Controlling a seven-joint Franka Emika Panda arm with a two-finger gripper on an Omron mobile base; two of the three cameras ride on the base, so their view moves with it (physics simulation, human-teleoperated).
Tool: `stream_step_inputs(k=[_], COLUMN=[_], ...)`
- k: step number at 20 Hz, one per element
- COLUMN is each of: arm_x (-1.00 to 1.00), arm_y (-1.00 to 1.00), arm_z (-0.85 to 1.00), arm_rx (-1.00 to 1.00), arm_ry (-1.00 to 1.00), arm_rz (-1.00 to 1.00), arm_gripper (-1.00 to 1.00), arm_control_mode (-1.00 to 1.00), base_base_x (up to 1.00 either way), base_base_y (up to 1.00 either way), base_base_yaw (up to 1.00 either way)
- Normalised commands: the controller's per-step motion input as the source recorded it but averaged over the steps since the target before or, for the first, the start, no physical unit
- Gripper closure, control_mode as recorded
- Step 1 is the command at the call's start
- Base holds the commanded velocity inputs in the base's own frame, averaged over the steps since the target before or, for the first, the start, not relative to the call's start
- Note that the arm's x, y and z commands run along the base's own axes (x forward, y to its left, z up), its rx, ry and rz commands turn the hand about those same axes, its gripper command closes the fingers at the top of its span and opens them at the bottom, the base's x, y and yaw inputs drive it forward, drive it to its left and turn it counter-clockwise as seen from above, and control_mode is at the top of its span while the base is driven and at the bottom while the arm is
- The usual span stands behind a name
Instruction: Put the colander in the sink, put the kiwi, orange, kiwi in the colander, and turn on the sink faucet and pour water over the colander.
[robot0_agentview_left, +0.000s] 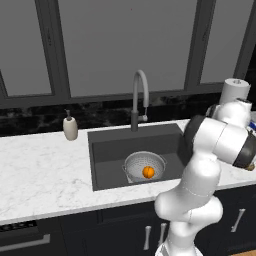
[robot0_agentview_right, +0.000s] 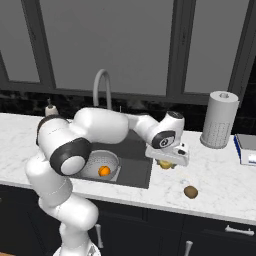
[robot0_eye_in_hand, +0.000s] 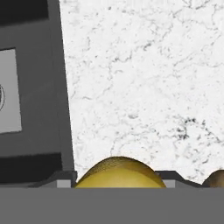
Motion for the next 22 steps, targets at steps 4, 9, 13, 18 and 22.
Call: stream_step_inputs(k=[4, 9, 13, 18, 22], arm_x=[-0.01, 0.00, 0.00, 0.01, 0.26], arm_y=[0.94, 0.88, 0.80, 0.77, 0.68], arm_z=[0.22, 0.12, 0.00, 0.00, 0.00], arm_rx=[-0.09, -0.04, 0.00, 0.00, 0.01], arm_ry=[-0.03, -0.05, -0.07, -0.07, -0.02], arm_rz=[0.24, 0.17, 0.06, 0.00, 0.00], arm_gripper=[1.00, 1.00, 1.00, 1.00, 1.00], arm_control_mode=[-1.00, -1.00, -1.00, -1.00, -1.00], base_base_x=[0.00, 0.00, 0.00, 0.00, 0.00], base_base_y=[0.00, 0.00, 0.00, 0.00, 0.00], base_base_yaw=[0.00, 0.00, 0.00, 0.00, 0.00])
